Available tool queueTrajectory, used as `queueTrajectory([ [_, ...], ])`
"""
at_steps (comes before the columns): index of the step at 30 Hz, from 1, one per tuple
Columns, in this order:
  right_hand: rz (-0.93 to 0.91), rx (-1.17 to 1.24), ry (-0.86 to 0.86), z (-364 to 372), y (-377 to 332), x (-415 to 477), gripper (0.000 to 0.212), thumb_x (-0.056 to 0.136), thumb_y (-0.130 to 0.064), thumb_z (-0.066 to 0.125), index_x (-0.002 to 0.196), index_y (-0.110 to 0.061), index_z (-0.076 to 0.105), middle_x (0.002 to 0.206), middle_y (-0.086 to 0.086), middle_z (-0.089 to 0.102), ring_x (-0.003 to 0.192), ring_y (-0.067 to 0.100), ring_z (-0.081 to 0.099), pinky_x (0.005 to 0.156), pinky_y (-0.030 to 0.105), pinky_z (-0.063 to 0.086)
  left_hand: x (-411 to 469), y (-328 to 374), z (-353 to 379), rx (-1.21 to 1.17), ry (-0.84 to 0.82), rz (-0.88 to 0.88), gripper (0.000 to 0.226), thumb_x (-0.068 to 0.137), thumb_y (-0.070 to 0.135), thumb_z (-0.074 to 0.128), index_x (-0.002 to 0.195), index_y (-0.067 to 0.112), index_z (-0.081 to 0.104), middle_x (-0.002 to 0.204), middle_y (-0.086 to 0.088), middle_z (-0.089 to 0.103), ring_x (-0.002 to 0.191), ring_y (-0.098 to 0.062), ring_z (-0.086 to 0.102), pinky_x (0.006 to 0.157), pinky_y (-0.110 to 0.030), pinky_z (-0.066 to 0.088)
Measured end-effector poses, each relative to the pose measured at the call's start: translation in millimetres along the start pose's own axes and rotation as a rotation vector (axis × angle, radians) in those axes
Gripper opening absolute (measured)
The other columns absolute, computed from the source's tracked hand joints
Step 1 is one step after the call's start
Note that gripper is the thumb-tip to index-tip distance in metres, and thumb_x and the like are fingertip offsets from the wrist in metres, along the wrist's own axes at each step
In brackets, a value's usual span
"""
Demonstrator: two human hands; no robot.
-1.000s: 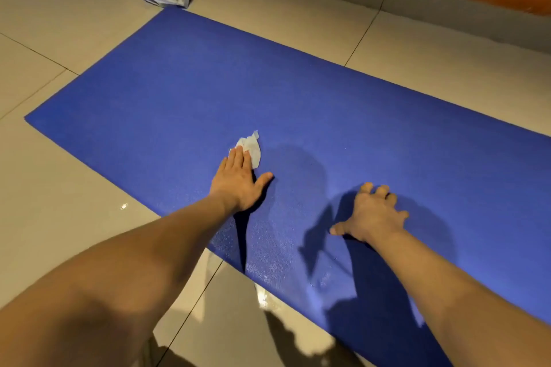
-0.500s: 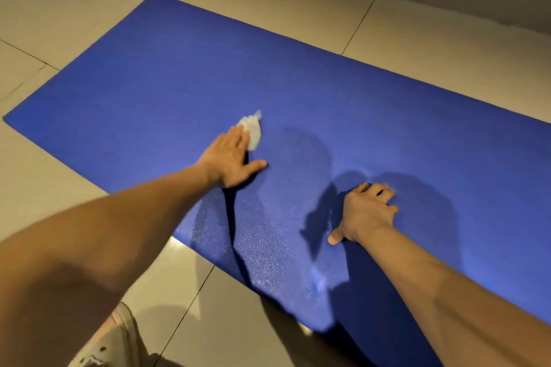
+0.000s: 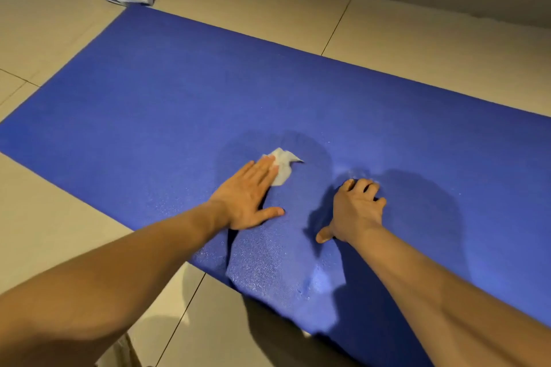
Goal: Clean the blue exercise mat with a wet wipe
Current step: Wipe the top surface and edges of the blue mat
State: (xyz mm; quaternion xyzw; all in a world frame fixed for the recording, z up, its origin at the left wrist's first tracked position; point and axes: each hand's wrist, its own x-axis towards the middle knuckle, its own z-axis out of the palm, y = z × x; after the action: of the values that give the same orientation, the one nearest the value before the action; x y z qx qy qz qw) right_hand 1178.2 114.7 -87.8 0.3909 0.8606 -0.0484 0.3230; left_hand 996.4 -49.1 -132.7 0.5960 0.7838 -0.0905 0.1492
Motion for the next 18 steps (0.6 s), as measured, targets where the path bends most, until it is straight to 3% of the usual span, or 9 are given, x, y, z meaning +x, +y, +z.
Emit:
queueTrajectory([
  [5, -0.007, -0.002, 0.021, 1.7, 0.5, 0.4, 0.159, 0.044, -0.082, 0.081, 0.155, 0.006, 0.009, 0.154, 0.03, 0.023, 0.141, 0.049, 0.024, 0.106, 0.054, 0.041, 25.1, -58.7, -27.7, -0.097, -0.03, -0.481, 0.112, 0.088, 0.086, 0.011, 0.162, 0.003, 0.004, 0.17, -0.017, 0.0, 0.158, -0.028, 0.0, 0.127, -0.046, 0.005],
  [9, 0.006, 0.0, 0.033, 1.9, -1.9, 0.9, 0.159, 0.044, -0.08, 0.083, 0.154, 0.007, 0.009, 0.154, 0.032, 0.021, 0.142, 0.051, 0.024, 0.106, 0.056, 0.041, 36.4, -31.1, -21.0, -0.22, 0.008, -0.757, 0.117, 0.086, 0.09, 0.009, 0.162, 0.001, 0.003, 0.169, -0.02, -0.002, 0.157, -0.034, -0.003, 0.128, -0.047, 0.004],
  [11, 0.021, -0.001, 0.044, 2.7, -3.3, 1.7, 0.159, 0.042, -0.079, 0.084, 0.153, 0.009, 0.012, 0.153, 0.033, 0.023, 0.142, 0.051, 0.025, 0.105, 0.056, 0.042, 36.2, 7.3, -11.2, -0.206, 0.074, -0.627, 0.116, 0.088, 0.087, 0.011, 0.161, -0.002, 0.006, 0.169, -0.022, 0.0, 0.157, -0.036, -0.003, 0.128, -0.046, 0.002],
  [15, 0.028, -0.006, 0.055, 4.0, -5.2, 1.7, 0.158, 0.041, -0.079, 0.084, 0.151, 0.01, 0.015, 0.152, 0.034, 0.024, 0.142, 0.05, 0.026, 0.104, 0.056, 0.043, 20.9, 43.9, 0.3, -0.148, 0.028, -0.125, 0.102, 0.093, 0.078, 0.011, 0.162, 0.004, 0.002, 0.169, -0.014, -0.01, 0.157, -0.026, -0.014, 0.128, -0.043, -0.003],
  [17, 0.028, -0.002, 0.06, 4.2, -4.2, 2.2, 0.158, 0.041, -0.08, 0.084, 0.151, 0.01, 0.015, 0.152, 0.033, 0.024, 0.141, 0.05, 0.027, 0.104, 0.055, 0.043, 23.0, 21.2, -0.6, -0.037, 0.017, -0.04, 0.102, 0.091, 0.08, 0.006, 0.163, 0.007, 0.0, 0.17, -0.013, -0.009, 0.157, -0.024, -0.015, 0.128, -0.042, -0.004],
  [18, 0.026, 0.0, 0.061, 4.2, -3.5, 2.2, 0.158, 0.041, -0.08, 0.084, 0.151, 0.009, 0.015, 0.152, 0.033, 0.024, 0.141, 0.05, 0.026, 0.104, 0.055, 0.043, 25.9, 6.3, -2.3, -0.004, -0.001, -0.094, 0.106, 0.089, 0.083, 0.005, 0.163, 0.007, -0.002, 0.17, -0.014, -0.009, 0.157, -0.025, -0.014, 0.128, -0.042, -0.005],
])
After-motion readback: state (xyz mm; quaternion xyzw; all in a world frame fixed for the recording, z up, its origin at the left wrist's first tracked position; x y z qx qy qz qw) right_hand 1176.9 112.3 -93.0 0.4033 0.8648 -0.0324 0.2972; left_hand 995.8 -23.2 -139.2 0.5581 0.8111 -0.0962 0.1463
